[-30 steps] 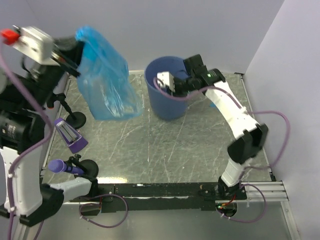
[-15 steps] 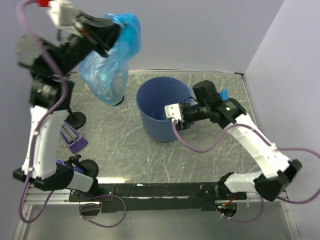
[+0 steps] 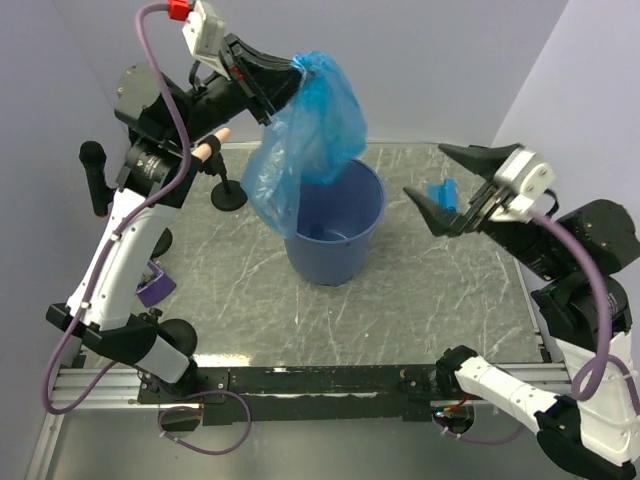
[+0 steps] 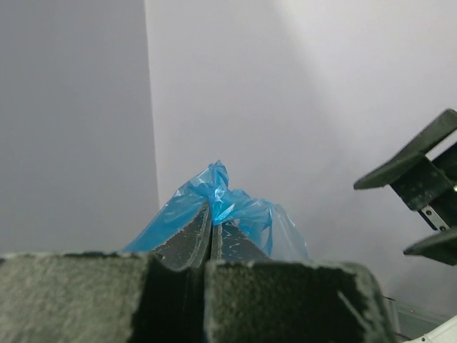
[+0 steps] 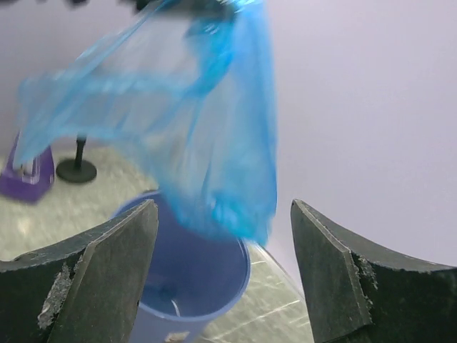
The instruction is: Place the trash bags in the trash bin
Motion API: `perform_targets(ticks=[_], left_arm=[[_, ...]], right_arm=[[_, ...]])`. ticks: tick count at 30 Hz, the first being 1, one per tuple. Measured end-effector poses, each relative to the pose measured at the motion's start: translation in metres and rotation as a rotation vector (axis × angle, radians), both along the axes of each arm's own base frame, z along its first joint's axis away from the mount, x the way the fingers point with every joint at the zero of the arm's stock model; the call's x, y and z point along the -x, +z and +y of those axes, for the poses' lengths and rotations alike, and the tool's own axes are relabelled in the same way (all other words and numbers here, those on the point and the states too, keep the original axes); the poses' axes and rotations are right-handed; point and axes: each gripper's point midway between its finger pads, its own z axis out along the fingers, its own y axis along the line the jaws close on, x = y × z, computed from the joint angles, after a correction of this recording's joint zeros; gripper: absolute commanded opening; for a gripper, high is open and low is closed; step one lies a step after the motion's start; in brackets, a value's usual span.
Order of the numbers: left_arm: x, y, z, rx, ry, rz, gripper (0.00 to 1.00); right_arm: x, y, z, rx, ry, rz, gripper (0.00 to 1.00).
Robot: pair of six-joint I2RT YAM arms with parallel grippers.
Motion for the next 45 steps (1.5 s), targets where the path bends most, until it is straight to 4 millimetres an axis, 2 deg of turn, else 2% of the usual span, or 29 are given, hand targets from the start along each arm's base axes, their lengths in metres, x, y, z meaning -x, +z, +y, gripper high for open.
perform_targets(ticks=[3, 6, 9, 12, 16, 20, 23, 27, 30, 34, 38, 41, 45], left_arm=[[-0.002, -0.007, -0.008, 0.005, -0.003, 0.016, 0.01], [-0.008, -0.023, -0.014, -0.002, 0.015, 0.064, 0.01], [-0.016, -0.037, -0.017, -0.01, 0.059, 0.128, 0.01], [-0.014, -0.046, -0.017, -0.025, 0.089, 0.161, 0.01], [-0.008, -0.046, -0.003, -0.028, 0.163, 0.165, 0.01], [-0.003, -0.03, 0.025, 0.004, 0.278, 0.132, 0.01], [0.004, -0.025, 0.038, 0.016, 0.315, 0.117, 0.01], [0.008, -0.046, 0.043, -0.006, 0.327, 0.151, 0.01], [-0.005, -0.076, 0.039, -0.042, 0.355, 0.214, 0.01], [-0.044, -0.119, 0.027, -0.092, 0.431, 0.324, 0.01], [-0.077, -0.154, 0.017, -0.137, 0.497, 0.403, 0.01], [-0.086, -0.164, 0.014, -0.147, 0.521, 0.426, 0.01], [-0.089, -0.16, 0.019, -0.131, 0.559, 0.424, 0.01]], right_arm=[[-0.008, 0.011, -0.007, -0.067, -0.04, 0.045, 0.81], [-0.016, 0.014, -0.007, -0.107, -0.046, 0.101, 0.8], [-0.016, 0.01, 0.0, -0.115, -0.011, 0.149, 0.8], [-0.01, 0.003, 0.007, -0.107, 0.044, 0.191, 0.8], [-0.003, -0.004, 0.018, -0.09, 0.117, 0.229, 0.8], [0.004, -0.006, 0.026, -0.089, 0.181, 0.255, 0.8], [0.005, -0.007, 0.031, -0.09, 0.21, 0.273, 0.8], [0.0, 0.001, 0.035, -0.113, 0.221, 0.284, 0.81], [-0.006, 0.003, 0.038, -0.14, 0.223, 0.315, 0.82], [-0.01, 0.001, 0.044, -0.175, 0.24, 0.373, 0.82], [-0.028, -0.013, 0.056, -0.206, 0.252, 0.466, 0.82], [-0.043, -0.026, 0.066, -0.221, 0.256, 0.545, 0.81], [-0.065, -0.046, 0.087, -0.22, 0.259, 0.644, 0.79]])
